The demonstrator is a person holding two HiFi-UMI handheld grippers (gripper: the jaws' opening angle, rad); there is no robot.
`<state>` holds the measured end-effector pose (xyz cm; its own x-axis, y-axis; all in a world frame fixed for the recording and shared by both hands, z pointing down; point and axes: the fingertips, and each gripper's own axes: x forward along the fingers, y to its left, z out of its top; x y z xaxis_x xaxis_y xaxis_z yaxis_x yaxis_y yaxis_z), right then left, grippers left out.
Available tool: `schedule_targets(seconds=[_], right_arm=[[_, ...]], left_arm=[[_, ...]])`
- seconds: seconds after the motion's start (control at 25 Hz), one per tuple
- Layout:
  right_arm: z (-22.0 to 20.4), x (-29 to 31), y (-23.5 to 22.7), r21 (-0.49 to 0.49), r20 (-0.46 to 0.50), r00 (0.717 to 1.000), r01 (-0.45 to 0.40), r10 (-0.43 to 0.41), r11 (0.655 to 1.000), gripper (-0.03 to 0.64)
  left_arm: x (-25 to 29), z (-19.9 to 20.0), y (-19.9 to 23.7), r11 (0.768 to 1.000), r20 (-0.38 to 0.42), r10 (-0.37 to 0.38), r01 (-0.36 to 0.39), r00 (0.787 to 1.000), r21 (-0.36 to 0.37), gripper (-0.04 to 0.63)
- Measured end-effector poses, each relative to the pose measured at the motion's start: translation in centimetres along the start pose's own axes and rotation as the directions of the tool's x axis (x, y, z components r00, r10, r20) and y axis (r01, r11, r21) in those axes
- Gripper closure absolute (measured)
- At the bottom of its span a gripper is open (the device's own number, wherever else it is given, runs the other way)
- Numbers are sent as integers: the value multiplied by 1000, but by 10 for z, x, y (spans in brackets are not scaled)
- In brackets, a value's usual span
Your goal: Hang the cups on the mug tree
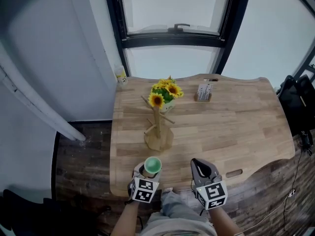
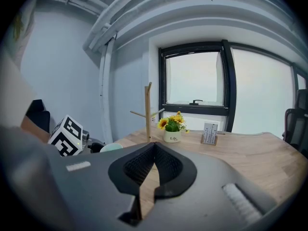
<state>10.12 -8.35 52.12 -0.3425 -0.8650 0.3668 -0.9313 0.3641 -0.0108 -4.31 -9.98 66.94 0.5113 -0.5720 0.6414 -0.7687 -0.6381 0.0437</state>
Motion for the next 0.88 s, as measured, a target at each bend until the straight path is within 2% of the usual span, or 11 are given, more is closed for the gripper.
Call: schedule_targets(seconds=[0.32, 0.6, 0.88], right_arm=[[13, 5, 8, -10, 21, 1000, -15, 15, 1000, 617], [29, 14, 15, -26, 38, 998, -40, 41, 999, 617], [44, 27, 18, -39, 53, 996, -72, 74, 997, 617]], left_arm=[[-28, 24, 40, 996, 49, 87, -88, 995, 5, 308], [-54, 55, 77, 985, 124, 168, -171, 978, 17, 308], [-69, 72, 98, 975, 136, 219, -222, 966, 6, 308]])
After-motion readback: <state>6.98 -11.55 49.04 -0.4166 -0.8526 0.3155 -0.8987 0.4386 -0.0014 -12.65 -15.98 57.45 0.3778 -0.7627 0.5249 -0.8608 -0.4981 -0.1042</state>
